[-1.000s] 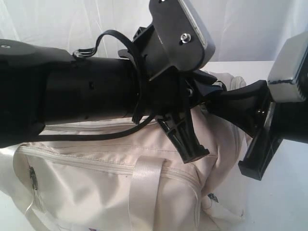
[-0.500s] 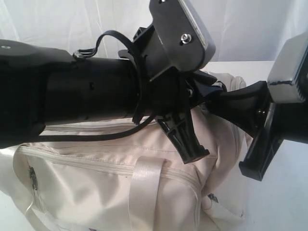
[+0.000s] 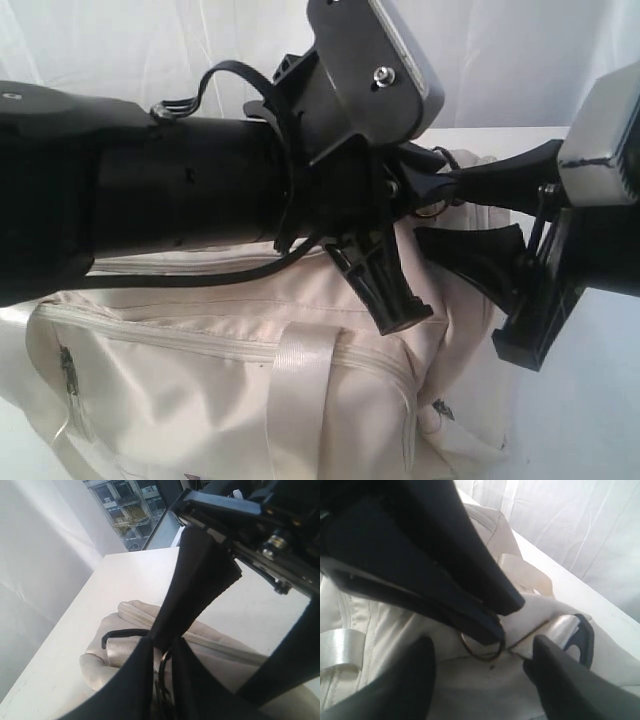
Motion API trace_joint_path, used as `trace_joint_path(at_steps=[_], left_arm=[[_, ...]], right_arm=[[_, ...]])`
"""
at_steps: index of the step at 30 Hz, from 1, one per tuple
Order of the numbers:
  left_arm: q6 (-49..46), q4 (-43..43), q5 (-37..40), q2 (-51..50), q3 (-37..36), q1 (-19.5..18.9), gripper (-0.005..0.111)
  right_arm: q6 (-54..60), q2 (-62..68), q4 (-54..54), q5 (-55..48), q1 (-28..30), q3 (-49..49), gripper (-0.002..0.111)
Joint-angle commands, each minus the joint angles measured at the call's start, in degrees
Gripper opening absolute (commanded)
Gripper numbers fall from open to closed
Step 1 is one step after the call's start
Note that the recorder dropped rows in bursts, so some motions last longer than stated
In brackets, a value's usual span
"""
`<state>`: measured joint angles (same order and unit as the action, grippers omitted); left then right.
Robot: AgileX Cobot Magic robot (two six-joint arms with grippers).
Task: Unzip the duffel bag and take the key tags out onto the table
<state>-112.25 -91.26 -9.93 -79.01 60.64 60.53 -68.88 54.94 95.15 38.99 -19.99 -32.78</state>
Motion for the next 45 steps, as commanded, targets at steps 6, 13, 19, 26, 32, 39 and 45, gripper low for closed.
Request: trace_joint_path(at_steps=[6, 13, 19, 26, 32, 39, 45], left_arm=[[-3.2, -1.3, 2.7, 1.6, 1.8, 0.1, 0.0], [-3.2, -1.3, 2.9, 1.6, 1.8, 0.1, 0.0], [-3.2, -1.3, 2.9, 1.6, 1.8, 0.1, 0.0], [-3.1, -1.3, 2.9, 1.6, 1.8, 0.1, 0.0], [-3.2, -0.9, 5.2, 1.6, 1.8, 0.1, 0.017], [-3.2, -0.8, 7.0, 1.7, 1.8, 0.1, 0.064], [-3.7, 0.1, -7.6, 3.7, 1.8, 0.1, 0.061]], right_arm=[[3.4, -0.1, -5.4, 3.7, 0.1, 0.2, 0.048], [3.5, 1.9, -5.1, 3.0, 0.1, 0.2, 0.03], [3.5, 2.3, -4.1, 2.7, 0.1, 0.2, 0.004], [3.5, 2.3, -4.1, 2.5, 0.1, 0.2, 0.0], [3.5, 2.3, -4.1, 1.2, 0.1, 0.2, 0.0], [3.5, 2.3, -4.1, 1.2, 0.1, 0.2, 0.0], [1.9, 1.9, -2.2, 1.3, 0.1, 0.2, 0.0]])
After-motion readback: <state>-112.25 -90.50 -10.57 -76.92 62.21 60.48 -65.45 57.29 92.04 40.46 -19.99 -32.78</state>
